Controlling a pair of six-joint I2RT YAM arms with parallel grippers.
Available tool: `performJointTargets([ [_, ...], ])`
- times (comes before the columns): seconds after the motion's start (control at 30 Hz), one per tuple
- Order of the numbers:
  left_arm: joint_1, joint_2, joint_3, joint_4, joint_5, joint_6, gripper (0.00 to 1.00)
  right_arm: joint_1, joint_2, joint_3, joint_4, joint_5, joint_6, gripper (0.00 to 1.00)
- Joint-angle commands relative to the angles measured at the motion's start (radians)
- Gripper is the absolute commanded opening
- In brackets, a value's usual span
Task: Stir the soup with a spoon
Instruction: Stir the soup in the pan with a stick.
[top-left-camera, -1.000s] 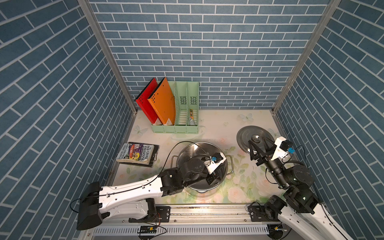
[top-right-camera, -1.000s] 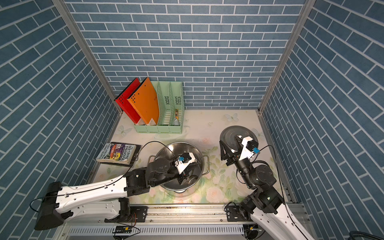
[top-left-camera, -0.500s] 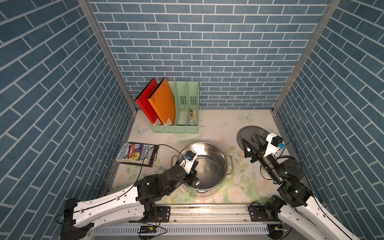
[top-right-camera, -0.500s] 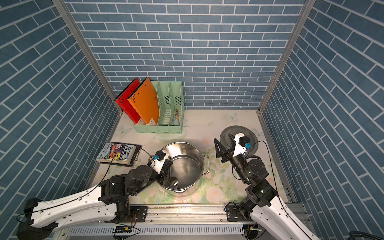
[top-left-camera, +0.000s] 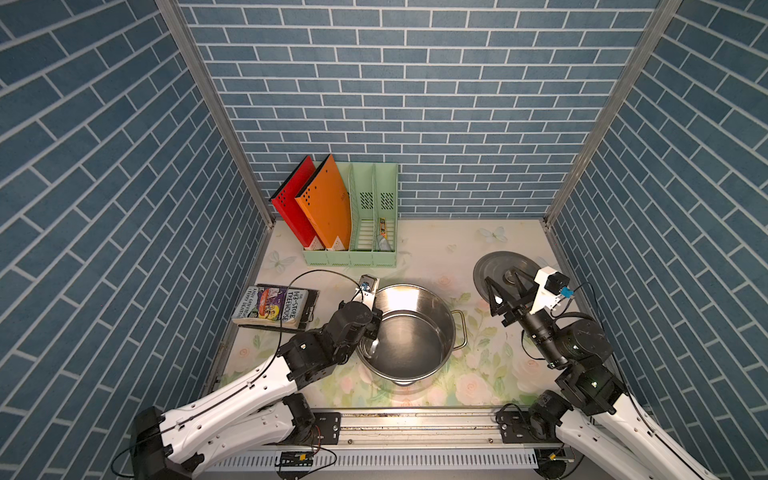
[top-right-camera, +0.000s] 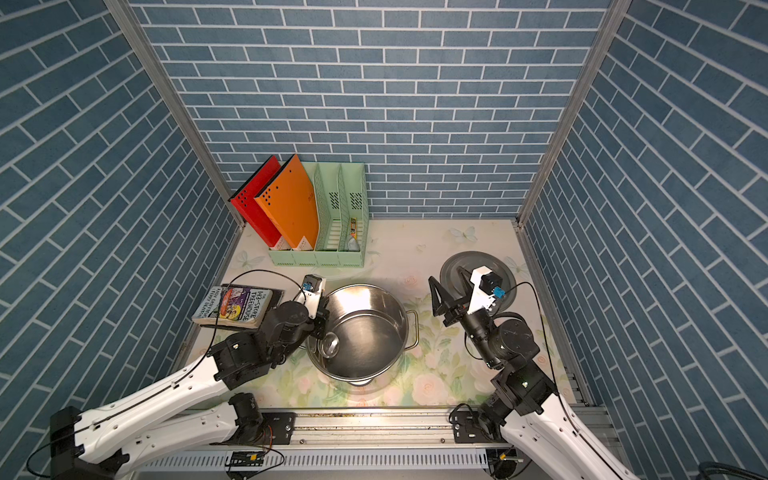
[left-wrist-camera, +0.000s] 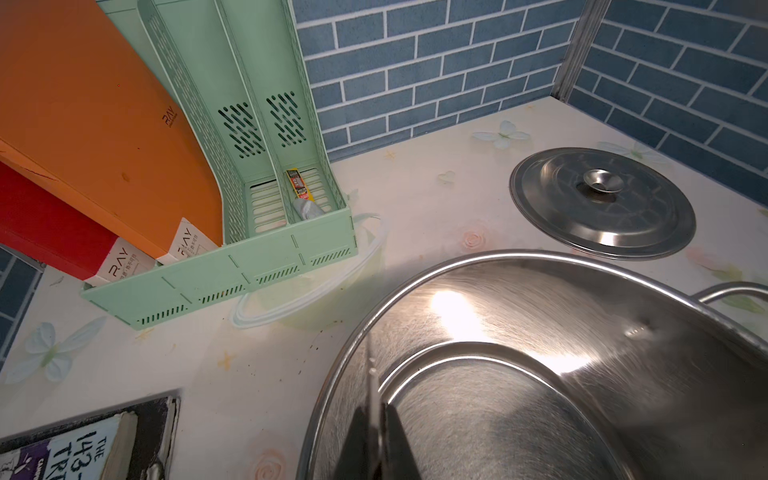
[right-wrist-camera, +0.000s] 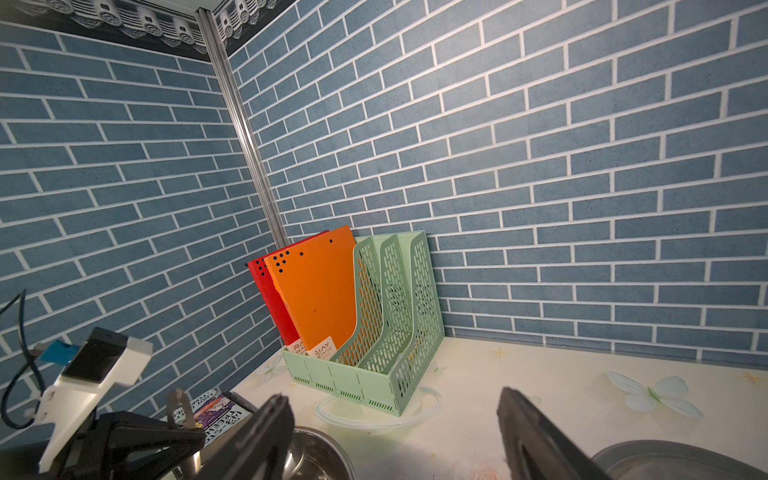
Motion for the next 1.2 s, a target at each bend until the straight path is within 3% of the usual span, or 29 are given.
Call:
performJointTargets([
  [0.0,0.025,0.057,0.040,0.132,0.009,0.085,0.00,0.003,-0.028,0.010,-0.011,0.019,-0.019,0.81],
  [0.37,0.020,0.338,0.172,0.430,0.246,0.141,0.00,0.002,-0.107,0.018,-0.085,0.057,-0.023,0.81],
  [0.6,-0.052,0.423,0.213,0.511,0.336,0.157,0.00,0.001,-0.146,0.040,-0.136,0.081,-0.037,0.81],
  [0.93,-0.187,0.400,0.187,0.573,0.414,0.189,0.00,0.002,-0.154,0.041,-0.147,0.084,-0.037,0.81],
  [1.17,-0.242,0.274,0.098,0.459,0.495,0.118,0.00,0.002,-0.139,0.036,-0.136,0.085,-0.041,0.81],
])
